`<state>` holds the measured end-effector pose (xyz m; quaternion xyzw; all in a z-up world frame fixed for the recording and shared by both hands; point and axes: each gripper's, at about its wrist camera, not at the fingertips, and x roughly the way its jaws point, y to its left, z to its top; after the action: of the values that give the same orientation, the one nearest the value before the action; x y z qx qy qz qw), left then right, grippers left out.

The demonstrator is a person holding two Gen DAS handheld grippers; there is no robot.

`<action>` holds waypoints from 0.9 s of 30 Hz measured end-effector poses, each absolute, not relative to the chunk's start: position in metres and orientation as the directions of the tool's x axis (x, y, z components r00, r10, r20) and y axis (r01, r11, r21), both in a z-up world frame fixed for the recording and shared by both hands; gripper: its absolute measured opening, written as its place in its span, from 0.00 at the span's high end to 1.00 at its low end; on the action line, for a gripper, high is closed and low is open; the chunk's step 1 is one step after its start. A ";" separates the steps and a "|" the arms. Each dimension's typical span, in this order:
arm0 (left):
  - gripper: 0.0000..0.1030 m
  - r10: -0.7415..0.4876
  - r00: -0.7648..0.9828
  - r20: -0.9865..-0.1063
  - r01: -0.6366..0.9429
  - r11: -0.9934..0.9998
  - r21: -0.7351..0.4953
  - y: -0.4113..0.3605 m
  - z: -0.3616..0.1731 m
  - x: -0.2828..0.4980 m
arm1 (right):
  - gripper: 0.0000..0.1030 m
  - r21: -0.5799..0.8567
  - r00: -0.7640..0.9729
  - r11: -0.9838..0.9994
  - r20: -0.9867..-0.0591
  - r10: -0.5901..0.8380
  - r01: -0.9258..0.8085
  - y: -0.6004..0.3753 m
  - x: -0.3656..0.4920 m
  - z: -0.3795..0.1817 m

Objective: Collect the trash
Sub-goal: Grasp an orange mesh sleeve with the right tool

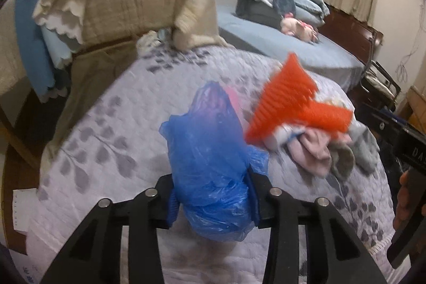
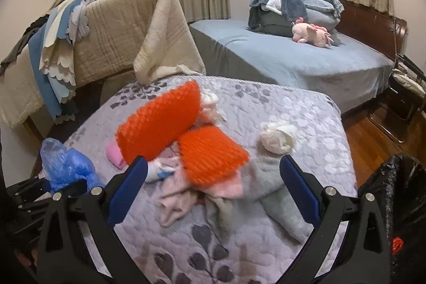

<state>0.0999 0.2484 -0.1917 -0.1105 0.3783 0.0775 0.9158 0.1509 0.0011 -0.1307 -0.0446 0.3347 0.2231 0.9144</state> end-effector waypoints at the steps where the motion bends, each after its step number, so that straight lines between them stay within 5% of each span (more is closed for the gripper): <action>1: 0.61 0.075 0.706 -0.704 -0.239 0.962 -0.136 0.254 -0.189 0.100 | 0.06 0.073 0.674 0.892 -0.628 0.388 -0.445 0.006 0.151 -0.129; 6: 0.61 0.131 0.721 -0.680 -0.279 0.954 -0.113 0.273 -0.176 0.100 | 0.09 0.089 0.658 0.871 -0.620 0.427 -0.482 0.036 0.154 -0.125; 12: 0.61 0.174 0.729 -0.662 -0.321 0.941 -0.106 0.293 -0.165 0.098 | 0.29 0.101 0.617 0.847 -0.641 0.457 -0.522 0.070 0.161 -0.131; 15: 0.61 0.188 0.729 -0.658 -0.331 0.938 -0.100 0.300 -0.164 0.096 | 0.43 0.120 0.586 0.842 -0.666 0.461 -0.525 0.081 0.166 -0.138; 18: 0.61 0.192 0.727 -0.659 -0.339 0.935 -0.101 0.304 -0.163 0.095 | 0.86 0.121 0.558 0.830 -0.687 0.466 -0.544 0.087 0.168 -0.142; 27: 0.60 0.181 0.742 -0.645 -0.318 0.943 -0.100 0.293 -0.149 0.098 | 0.89 0.137 0.580 0.807 -0.627 0.520 -0.575 0.062 0.154 -0.110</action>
<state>0.0981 0.2931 -0.1495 -0.1024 0.3329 0.1345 0.9277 0.1538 0.0622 -0.1095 -0.0406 0.3392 0.3083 0.8878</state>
